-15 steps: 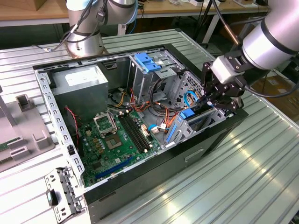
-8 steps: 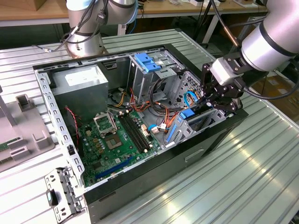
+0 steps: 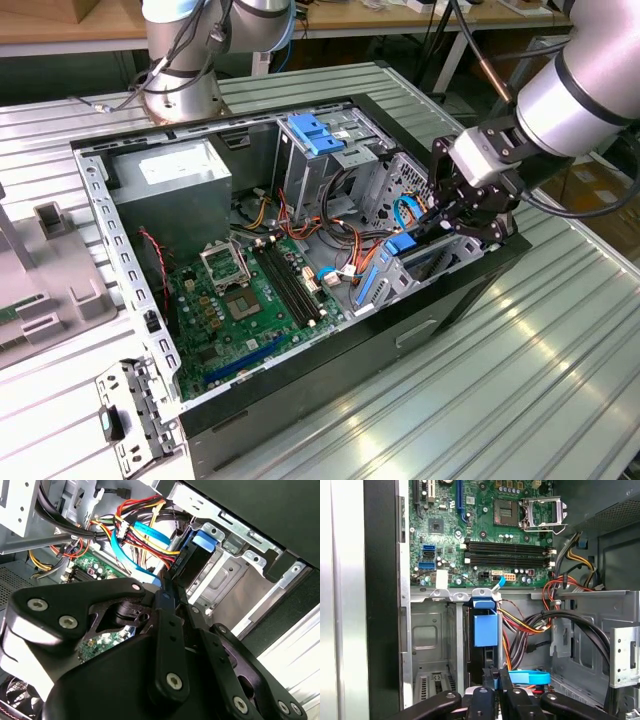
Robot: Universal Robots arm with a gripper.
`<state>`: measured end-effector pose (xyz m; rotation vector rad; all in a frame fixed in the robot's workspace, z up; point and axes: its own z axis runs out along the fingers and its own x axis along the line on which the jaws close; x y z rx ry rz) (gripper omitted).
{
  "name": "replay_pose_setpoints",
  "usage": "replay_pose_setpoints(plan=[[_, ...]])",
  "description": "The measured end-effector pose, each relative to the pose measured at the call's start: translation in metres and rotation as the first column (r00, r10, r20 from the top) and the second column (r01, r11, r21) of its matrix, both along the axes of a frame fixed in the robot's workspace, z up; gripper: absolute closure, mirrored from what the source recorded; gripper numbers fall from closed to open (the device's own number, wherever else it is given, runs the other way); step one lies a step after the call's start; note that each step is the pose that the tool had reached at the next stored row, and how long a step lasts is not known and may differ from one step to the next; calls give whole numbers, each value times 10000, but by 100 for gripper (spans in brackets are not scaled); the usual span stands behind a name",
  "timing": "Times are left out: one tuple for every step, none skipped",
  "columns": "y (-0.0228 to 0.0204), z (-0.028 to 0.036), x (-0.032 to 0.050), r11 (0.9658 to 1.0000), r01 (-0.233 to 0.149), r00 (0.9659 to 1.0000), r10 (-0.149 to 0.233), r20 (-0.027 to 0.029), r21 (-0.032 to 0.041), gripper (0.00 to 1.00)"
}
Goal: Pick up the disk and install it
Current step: 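Insert the second disk wire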
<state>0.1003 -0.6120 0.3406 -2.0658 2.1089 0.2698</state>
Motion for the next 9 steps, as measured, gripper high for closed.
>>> replay_pose_setpoints(plan=[[0, 1, 9, 10000, -9, 10000, 9, -2, -3, 84], [-1, 2, 11, 10000, -12, 10000, 12, -2, -6, 84], [-1, 2, 11, 10000, -12, 10000, 12, -1, -9, 84], [-2, 0, 12, 10000, -13, 10000, 13, -2, -12, 84], [-4, -4, 12, 10000, -15, 10000, 15, -2, -10, 84], [-4, -4, 12, 10000, -14, 10000, 14, -1, -9, 84], [-4, -5, 12, 10000, -14, 10000, 14, -1, -7, 84], [-5, -5, 12, 10000, -14, 10000, 14, -1, -8, 84], [-6, -5, 13, 10000, -14, 10000, 14, 0, -8, 83]])
